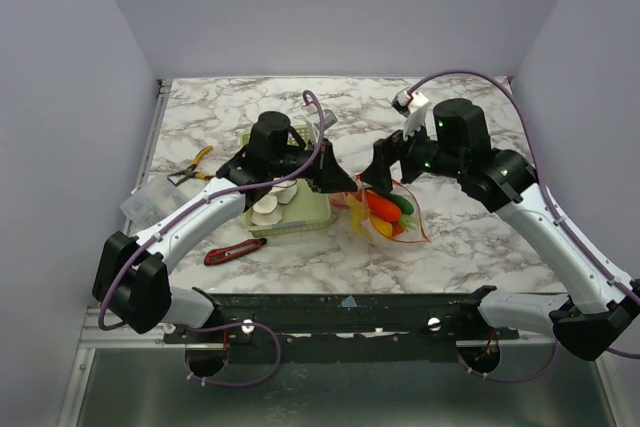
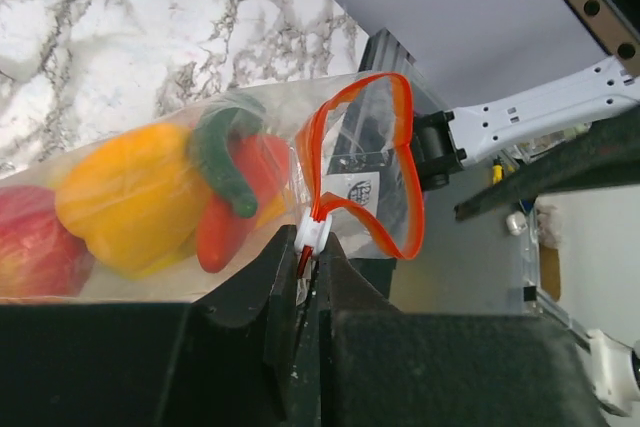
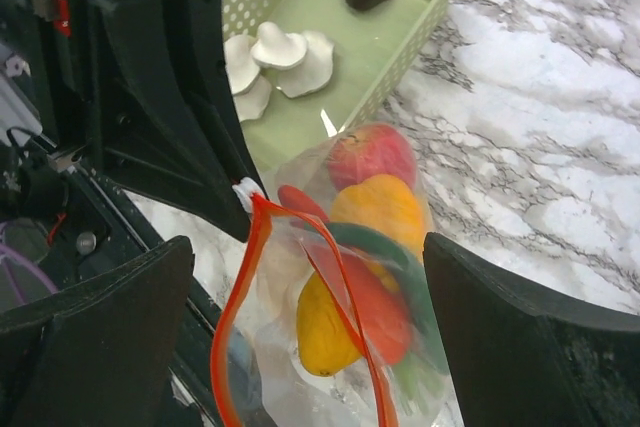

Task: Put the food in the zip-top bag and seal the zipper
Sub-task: Adjust the zipper food storage bag at the center of the board.

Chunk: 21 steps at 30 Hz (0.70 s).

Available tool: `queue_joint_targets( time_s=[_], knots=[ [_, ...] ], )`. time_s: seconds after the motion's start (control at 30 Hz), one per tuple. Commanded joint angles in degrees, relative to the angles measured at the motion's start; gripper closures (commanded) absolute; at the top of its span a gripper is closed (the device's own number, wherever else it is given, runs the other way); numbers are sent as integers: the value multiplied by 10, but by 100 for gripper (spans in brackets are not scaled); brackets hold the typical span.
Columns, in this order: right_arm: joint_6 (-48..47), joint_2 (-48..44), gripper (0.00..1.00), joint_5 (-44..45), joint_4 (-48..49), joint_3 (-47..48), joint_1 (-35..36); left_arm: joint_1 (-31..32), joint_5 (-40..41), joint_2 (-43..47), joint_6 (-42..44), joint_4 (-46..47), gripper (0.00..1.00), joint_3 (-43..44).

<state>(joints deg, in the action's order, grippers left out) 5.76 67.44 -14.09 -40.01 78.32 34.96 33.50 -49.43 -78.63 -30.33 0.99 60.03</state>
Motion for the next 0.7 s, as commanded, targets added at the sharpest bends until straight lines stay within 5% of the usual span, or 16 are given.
queue_joint_targets(
  time_s=[0.0, 0.3, 0.67],
  knots=[
    [-41, -5, 0, -13, 6, -14, 35, 14, 13, 17, -27, -34, 100, 38],
    [-99, -11, 3, 137, 31, -79, 120, 15, -20, -12, -36, -47, 100, 86],
    [-128, -23, 15, 273, -11, -106, 125, 15, -17, -24, 13, -126, 100, 122]
  ],
)
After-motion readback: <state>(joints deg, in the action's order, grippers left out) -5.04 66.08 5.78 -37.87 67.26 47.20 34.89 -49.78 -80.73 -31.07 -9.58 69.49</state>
